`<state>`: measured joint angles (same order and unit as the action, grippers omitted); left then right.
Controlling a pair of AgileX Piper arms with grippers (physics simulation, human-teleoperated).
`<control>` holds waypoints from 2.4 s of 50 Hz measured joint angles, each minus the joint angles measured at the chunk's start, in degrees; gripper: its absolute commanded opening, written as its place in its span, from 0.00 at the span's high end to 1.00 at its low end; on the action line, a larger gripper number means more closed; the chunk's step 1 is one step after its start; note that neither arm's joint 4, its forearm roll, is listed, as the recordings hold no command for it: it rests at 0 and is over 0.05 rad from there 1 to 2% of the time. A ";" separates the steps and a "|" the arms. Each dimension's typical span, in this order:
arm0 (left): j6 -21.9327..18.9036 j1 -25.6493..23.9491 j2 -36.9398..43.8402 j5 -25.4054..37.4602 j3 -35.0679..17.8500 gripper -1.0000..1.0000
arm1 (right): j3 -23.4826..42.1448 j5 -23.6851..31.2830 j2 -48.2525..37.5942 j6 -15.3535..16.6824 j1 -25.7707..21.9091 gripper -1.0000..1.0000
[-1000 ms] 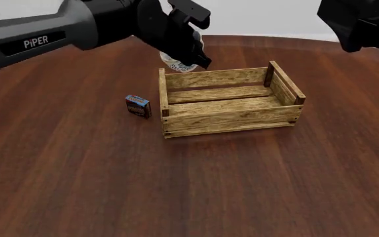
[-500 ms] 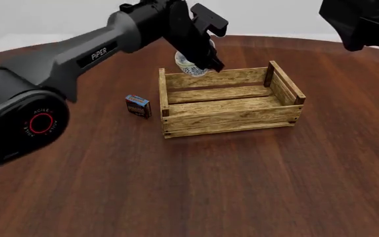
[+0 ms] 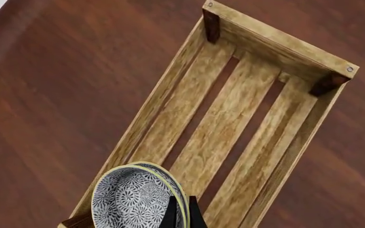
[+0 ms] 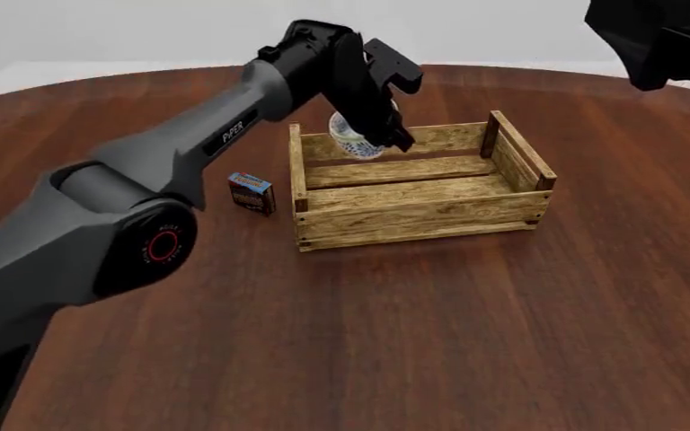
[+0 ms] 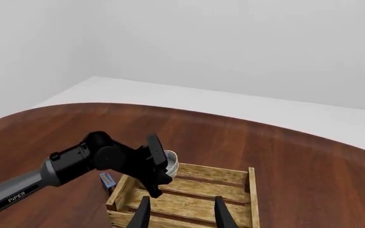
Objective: Stack the right bowl on the left bowl and place them in the tray.
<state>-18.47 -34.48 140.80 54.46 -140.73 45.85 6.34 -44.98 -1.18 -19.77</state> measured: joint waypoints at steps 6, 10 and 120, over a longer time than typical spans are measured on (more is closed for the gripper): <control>0.22 -0.10 1.33 0.47 -0.88 1.00 | 0.02 0.04 0.02 0.00 -0.01 0.00; 0.34 -0.16 1.93 0.51 -0.92 1.00 | 0.01 0.01 -0.02 0.00 -0.04 0.00; 2.58 -0.41 7.52 1.49 -1.80 0.00 | -0.24 0.46 0.64 0.63 -0.61 0.00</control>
<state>-15.89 -34.89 148.32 55.95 -142.54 45.61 6.80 -44.34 -0.55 -20.39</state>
